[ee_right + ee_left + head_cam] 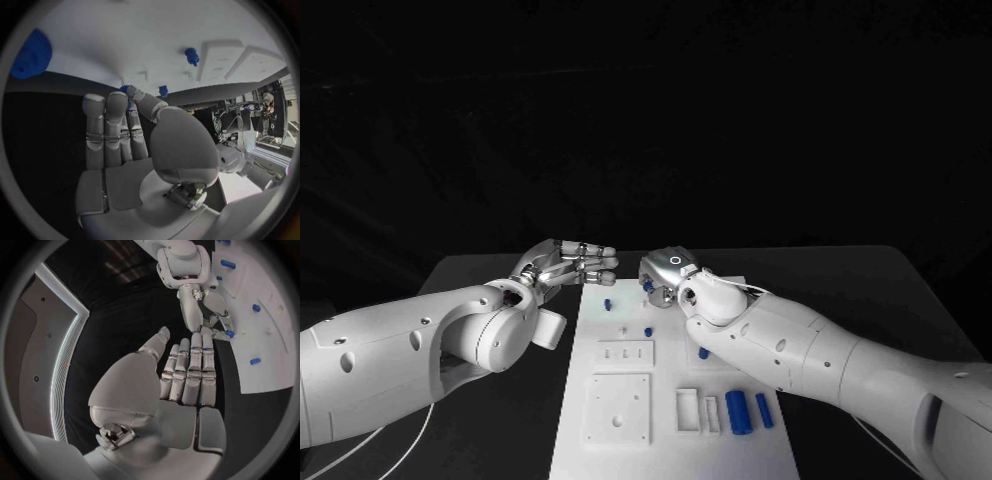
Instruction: Assemble the parts on the task board
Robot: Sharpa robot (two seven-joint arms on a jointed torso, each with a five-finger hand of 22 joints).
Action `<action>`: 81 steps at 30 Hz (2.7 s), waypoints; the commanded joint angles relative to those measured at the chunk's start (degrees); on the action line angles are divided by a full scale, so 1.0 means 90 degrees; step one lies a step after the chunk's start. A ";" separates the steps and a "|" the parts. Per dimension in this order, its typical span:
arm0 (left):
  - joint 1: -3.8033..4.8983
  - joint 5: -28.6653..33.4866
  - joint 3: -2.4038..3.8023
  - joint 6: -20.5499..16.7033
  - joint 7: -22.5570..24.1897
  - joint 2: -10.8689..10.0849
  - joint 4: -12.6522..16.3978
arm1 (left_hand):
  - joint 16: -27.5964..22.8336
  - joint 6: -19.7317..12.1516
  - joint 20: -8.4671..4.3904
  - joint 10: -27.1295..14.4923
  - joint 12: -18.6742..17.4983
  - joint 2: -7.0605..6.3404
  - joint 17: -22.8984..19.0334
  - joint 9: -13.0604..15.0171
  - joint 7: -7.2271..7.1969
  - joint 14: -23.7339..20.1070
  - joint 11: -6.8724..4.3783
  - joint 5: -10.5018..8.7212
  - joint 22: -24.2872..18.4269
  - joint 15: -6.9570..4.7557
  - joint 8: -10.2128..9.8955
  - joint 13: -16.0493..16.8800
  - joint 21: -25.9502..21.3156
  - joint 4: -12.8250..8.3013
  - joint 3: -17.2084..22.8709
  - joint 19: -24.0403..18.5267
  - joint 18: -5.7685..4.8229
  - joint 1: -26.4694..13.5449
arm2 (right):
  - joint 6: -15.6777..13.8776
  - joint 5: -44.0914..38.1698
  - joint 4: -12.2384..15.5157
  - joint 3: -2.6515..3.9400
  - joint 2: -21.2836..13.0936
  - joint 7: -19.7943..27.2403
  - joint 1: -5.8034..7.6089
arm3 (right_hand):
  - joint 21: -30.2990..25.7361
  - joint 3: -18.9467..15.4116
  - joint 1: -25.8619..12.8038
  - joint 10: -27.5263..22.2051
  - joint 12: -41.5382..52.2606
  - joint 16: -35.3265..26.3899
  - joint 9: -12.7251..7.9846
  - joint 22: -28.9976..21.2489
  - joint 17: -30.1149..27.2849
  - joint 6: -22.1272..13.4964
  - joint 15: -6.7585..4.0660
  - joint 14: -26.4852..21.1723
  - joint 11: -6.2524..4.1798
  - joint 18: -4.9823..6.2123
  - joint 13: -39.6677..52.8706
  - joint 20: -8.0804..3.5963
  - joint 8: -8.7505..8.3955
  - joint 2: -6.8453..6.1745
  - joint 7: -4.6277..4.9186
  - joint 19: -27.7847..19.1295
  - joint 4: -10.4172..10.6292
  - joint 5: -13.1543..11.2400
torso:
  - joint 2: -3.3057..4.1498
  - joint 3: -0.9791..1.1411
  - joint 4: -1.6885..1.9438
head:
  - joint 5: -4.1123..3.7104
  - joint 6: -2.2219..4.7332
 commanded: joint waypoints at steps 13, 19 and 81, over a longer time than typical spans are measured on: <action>0.0059 -0.0056 0.0007 0.0063 0.0042 0.0021 0.0068 | -0.0010 -0.0009 -0.0007 -0.0030 0.0019 -0.0002 -0.0003 0.0011 0.0012 -0.0011 0.0019 -0.0008 -0.0006 0.0010 0.0012 0.0007 0.0031 -0.0037 0.0001 -0.0036 -0.0108 -0.0045 | 0.0022 -0.0219 -0.0115 0.0003 0.0076 -0.0159 0.0040 | -0.0108 0.0036 0.0020 0.0133 0.0043 -0.0026 -0.0004 0.0095 0.0004 0.0030 -0.0029 0.0004 -0.0100 0.0012 0.0017 -0.0011 0.0036 0.0029 0.0020 0.0055 -0.0018 0.0020 | 0.0030 -0.0012 -0.0006 | 0.0035 0.0020; 0.0064 -0.0057 0.0007 0.0064 0.0039 0.0028 0.0063 | -0.0010 -0.0011 -0.0006 -0.0032 0.0019 0.0001 -0.0003 0.0011 0.0012 -0.0012 0.0021 -0.0008 -0.0018 0.0010 0.0012 0.0007 0.0054 -0.0078 -0.0006 -0.0046 -0.0105 -0.0055 | 0.0074 -0.0269 -0.0136 0.0003 0.0088 -0.0205 0.0047 | -0.0108 0.0036 0.0020 0.0133 0.0043 -0.0026 -0.0004 0.0095 0.0004 0.0030 -0.0029 0.0004 -0.0100 0.0012 0.0017 -0.0011 0.0036 0.0029 0.0020 0.0055 -0.0018 0.0020 | 0.0038 -0.0012 -0.0003 | 0.0035 0.0021; 0.0087 -0.0066 0.0002 0.0055 0.0030 0.0086 -0.0055 | -0.0011 -0.0006 -0.0007 -0.0034 0.0019 0.0014 -0.0004 0.0010 0.0013 -0.0015 0.0021 -0.0006 -0.0035 0.0011 0.0011 0.0007 0.0082 -0.0109 -0.0010 -0.0056 -0.0104 -0.0061 | 0.0363 -0.0138 -0.0160 0.0001 0.0160 -0.0130 0.0038 | -0.0579 0.0081 -0.0054 0.0055 0.0043 -0.0037 -0.0002 0.0485 -0.0031 -0.0037 -0.0009 -0.0010 -0.0076 0.0026 0.0019 0.0017 0.0034 -0.0016 0.0045 0.0182 -0.0029 0.0058 | 0.0067 -0.0042 -0.0030 | 0.0139 -0.0088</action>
